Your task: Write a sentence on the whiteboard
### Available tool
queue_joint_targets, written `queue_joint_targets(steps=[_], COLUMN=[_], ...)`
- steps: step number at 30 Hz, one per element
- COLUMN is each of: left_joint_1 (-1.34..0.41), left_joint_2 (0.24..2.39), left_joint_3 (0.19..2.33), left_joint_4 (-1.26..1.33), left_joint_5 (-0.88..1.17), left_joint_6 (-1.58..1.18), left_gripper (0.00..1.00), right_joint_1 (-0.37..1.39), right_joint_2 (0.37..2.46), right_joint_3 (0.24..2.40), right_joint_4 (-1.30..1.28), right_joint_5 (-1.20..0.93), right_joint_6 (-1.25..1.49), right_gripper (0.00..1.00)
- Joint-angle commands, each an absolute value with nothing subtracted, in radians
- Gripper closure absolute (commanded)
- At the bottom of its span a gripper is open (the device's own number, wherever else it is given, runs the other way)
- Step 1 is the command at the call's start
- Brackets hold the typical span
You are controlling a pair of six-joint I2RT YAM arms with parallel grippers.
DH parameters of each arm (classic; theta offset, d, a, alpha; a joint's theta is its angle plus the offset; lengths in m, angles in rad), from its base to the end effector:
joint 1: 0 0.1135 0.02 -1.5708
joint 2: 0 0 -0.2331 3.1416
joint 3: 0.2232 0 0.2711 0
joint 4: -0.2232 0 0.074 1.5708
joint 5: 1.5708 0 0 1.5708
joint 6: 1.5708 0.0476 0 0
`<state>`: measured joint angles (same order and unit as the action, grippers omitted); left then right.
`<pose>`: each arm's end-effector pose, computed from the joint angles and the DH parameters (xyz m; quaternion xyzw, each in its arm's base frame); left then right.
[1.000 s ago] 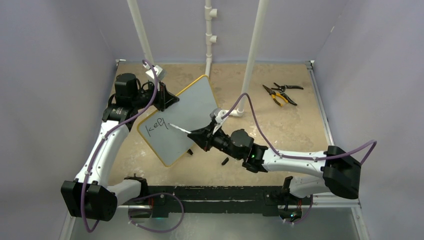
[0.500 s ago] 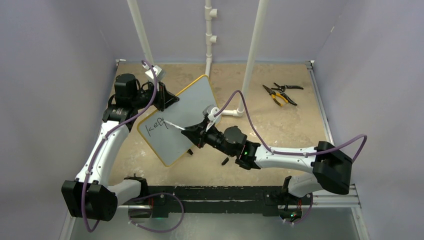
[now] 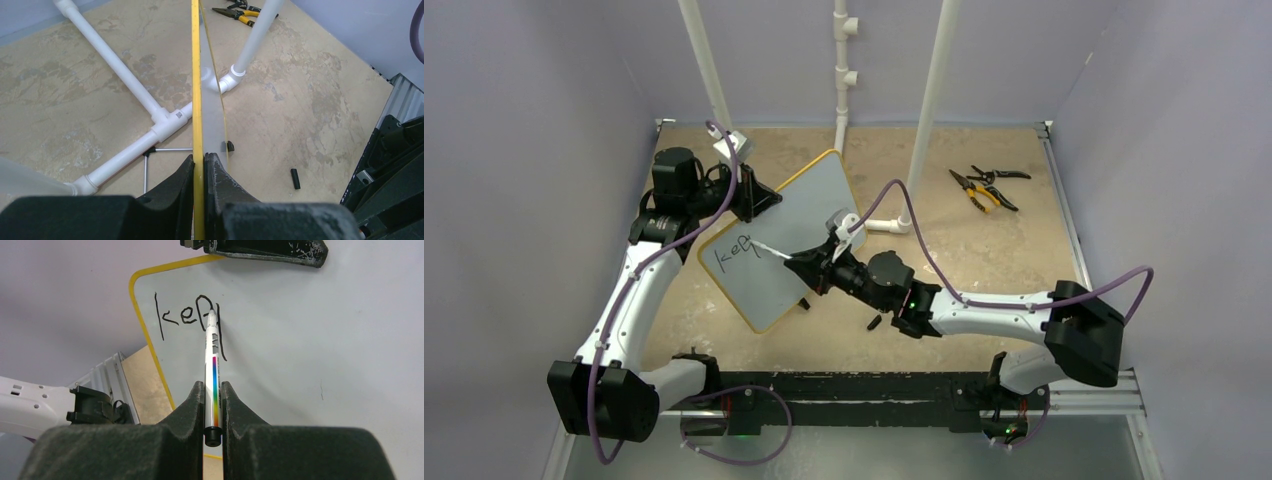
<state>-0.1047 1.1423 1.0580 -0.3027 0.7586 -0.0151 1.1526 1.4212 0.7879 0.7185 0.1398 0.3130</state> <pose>0.2871 -0.0631 0.3221 0.2409 0.7609 -0.3378 0.4990 0.1501 0.3213 0.2462 -0.2280 0.6371 0.4564 0.5778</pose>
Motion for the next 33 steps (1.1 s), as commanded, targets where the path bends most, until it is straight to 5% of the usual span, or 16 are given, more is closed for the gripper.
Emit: queue_joint_targets(steps=[1, 33], left_joint_1=[-0.1, -0.097], left_joint_2=[1.137, 1.124], left_joint_3=[1.045, 1.046], left_joint_4=[-0.282, -0.281], left_joint_5=[0.788, 0.788], left_joint_6=[0.008, 0.008], left_gripper=[1.0, 1.0], right_joint_1=[1.15, 1.15], right_joint_2=[1.432, 1.391], right_joint_3=[0.839, 0.778], right_joint_4=[0.737, 0.65], right_joint_5=[0.171, 0.302], right_joint_6=[0.298, 0.372], right_gripper=[1.0, 1.0])
